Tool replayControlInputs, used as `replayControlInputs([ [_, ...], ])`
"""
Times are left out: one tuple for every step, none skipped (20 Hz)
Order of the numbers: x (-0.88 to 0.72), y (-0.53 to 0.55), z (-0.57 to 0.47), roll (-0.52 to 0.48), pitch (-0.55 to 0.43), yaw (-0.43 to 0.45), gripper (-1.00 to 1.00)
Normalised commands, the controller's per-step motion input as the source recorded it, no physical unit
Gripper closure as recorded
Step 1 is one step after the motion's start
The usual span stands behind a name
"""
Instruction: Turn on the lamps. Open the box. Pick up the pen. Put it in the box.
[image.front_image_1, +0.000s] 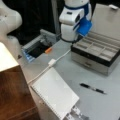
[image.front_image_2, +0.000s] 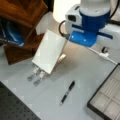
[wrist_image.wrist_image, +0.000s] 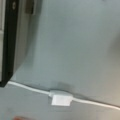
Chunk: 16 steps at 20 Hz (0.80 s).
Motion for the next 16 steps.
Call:
replayControlInputs([
  [0.30, -0.30, -0.04, -0.211, 0.109, 0.140, -1.00],
  [0.31, -0.28, -0.05, -0.215, 0.079, 0.211, -1.00],
  [0.32, -0.26, -0.06, -0.198, 0.048, 0.270, -1.00],
  [0.32, -0.22, -0.03, -0.181, 0.038, 0.281, -1.00],
  [0.32, -0.20, -0.02, -0.163, 0.046, 0.302, -1.00],
  [0.32, -0.17, -0.02, -0.152, 0.040, 0.346, -1.00],
  [0.33, -0.15, -0.02, -0.142, 0.042, 0.376, -1.00],
  [0.32, -0.12, 0.00, -0.137, 0.045, 0.361, -1.00],
  [0.32, -0.10, 0.01, -0.125, 0.048, 0.400, -1.00],
  [0.32, -0.08, 0.01, -0.131, 0.059, 0.404, -1.00],
  [0.36, -0.08, -0.01, -0.148, 0.067, 0.411, -1.00],
  [0.36, -0.07, -0.01, -0.152, 0.072, 0.378, -1.00],
  [0.38, -0.07, -0.02, -0.147, 0.056, 0.424, -1.00],
  [0.39, -0.07, -0.04, -0.131, 0.011, 0.447, -1.00],
  [0.40, -0.07, -0.05, -0.126, 0.002, 0.426, -1.00],
  [0.41, -0.07, -0.06, -0.088, 0.004, 0.480, -1.00],
])
